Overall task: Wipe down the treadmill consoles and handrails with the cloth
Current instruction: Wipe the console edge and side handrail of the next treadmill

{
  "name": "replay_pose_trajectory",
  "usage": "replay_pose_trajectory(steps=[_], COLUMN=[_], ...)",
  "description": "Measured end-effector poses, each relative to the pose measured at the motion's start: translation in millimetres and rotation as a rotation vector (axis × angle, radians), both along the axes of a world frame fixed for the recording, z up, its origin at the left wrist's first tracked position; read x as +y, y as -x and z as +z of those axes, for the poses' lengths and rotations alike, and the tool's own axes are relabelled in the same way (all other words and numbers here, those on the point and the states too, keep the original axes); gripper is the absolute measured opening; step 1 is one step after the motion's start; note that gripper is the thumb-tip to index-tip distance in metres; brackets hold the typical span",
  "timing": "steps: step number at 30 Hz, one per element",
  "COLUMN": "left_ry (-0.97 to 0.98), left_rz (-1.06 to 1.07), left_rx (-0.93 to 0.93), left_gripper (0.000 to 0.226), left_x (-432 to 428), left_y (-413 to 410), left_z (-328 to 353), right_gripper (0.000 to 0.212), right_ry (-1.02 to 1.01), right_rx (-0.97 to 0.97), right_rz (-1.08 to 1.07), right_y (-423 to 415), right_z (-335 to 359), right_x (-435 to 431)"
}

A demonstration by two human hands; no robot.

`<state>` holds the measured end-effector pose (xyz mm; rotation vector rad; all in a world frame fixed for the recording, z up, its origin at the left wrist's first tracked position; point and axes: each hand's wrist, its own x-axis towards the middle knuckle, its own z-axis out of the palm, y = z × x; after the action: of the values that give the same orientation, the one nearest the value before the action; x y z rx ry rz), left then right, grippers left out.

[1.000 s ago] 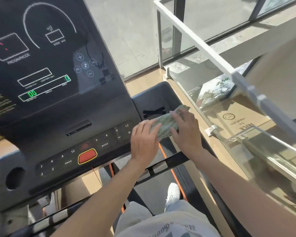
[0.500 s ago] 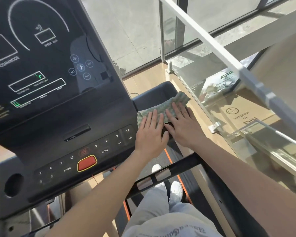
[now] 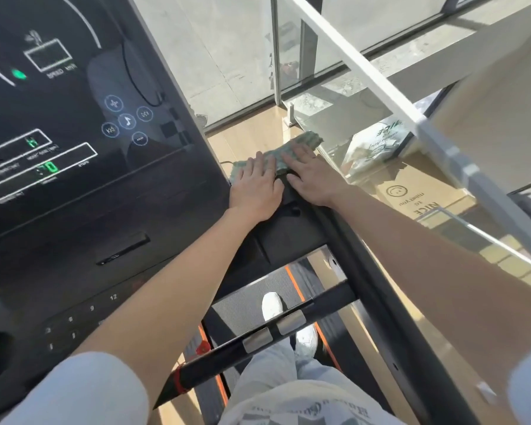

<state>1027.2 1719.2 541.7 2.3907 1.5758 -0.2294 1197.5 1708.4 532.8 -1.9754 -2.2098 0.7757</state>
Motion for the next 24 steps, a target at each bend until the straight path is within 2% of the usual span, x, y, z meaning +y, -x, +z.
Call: replay_pose_trajectory(steps=[7, 15, 20, 24], left_ry=[-0.043, -0.110, -0.103, -0.126], left_rz=[-0.129, -0.216, -0.258, -0.211], left_rx=[-0.028, -0.063, -0.002, 0.019], left_gripper=[0.075, 0.068, 0.065, 0.064], left_x=[-62.6, -156.9, -184.3, -155.1], left_y=[12.3, 29.4, 51.9, 54.7], left_z=[-2.7, -8.7, -11.1, -12.2], right_gripper=[0.061, 0.062, 0.059, 0.061], right_ry=[-0.076, -0.129, -0.131, -0.129], right_rx=[-0.061, -0.177, -0.160, -0.192], right_rz=[-0.054, -0.137, -0.122, -0.106], right_y=[2.6, 24.1, 38.7, 36.1], right_z=[-3.1, -5.7, -12.8, -14.3], right_x=[-89.4, -197.3, -216.2, -194.7])
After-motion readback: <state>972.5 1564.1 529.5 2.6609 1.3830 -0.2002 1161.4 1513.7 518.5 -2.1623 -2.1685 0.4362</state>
